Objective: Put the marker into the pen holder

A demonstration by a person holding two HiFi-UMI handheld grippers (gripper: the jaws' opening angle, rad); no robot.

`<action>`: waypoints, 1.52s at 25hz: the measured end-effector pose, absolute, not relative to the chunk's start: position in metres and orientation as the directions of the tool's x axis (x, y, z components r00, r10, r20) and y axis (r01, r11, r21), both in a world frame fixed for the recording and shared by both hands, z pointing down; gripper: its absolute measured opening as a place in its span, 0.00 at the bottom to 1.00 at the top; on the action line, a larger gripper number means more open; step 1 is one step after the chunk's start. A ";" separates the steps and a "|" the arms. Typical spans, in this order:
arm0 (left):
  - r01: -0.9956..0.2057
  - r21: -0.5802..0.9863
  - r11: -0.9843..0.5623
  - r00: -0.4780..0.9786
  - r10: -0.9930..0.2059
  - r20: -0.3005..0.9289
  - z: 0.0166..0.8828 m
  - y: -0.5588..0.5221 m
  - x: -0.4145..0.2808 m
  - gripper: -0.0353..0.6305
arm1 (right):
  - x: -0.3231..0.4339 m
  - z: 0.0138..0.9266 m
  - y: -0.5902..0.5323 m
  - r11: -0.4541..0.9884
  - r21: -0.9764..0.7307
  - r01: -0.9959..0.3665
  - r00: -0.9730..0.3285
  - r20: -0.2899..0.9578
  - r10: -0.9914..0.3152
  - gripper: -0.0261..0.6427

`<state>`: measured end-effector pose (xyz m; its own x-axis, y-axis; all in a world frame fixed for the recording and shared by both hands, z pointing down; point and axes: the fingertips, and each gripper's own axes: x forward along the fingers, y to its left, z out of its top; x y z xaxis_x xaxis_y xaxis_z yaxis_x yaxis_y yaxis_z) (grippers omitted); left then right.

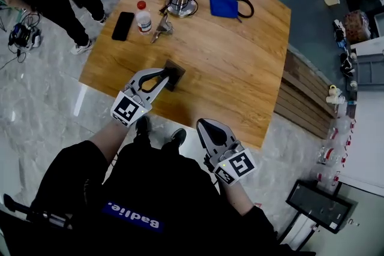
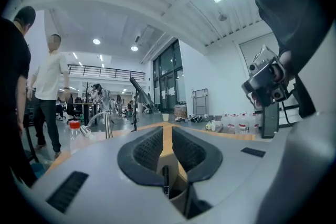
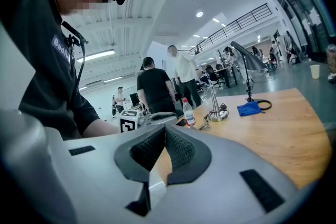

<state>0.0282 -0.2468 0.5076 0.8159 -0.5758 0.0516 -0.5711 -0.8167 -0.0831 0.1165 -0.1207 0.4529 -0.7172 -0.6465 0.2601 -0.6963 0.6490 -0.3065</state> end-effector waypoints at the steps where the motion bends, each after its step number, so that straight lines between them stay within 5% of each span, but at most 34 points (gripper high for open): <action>1: -0.579 -0.081 -0.811 0.811 -0.584 0.046 0.500 -0.241 0.027 0.12 | 0.117 0.451 -0.121 0.663 -0.304 -0.684 -0.729 0.248 -0.638 0.05; 12: -0.652 0.068 -0.756 0.759 -0.650 0.050 0.438 -0.160 0.027 0.12 | 0.106 0.436 -0.118 0.787 -0.307 -0.536 -0.841 0.116 -0.528 0.05; 38: -0.467 0.183 -0.865 0.881 -0.473 0.012 0.379 -0.077 -0.002 0.07 | 0.018 0.383 -0.068 0.815 -0.174 -0.553 -0.832 0.075 -0.549 0.05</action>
<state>-0.0015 -0.0772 0.3787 0.8811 -0.4729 0.0125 -0.4669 -0.8652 0.1830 0.0184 -0.0683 0.3825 -0.8323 -0.5494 0.0745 -0.5533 0.8147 -0.1738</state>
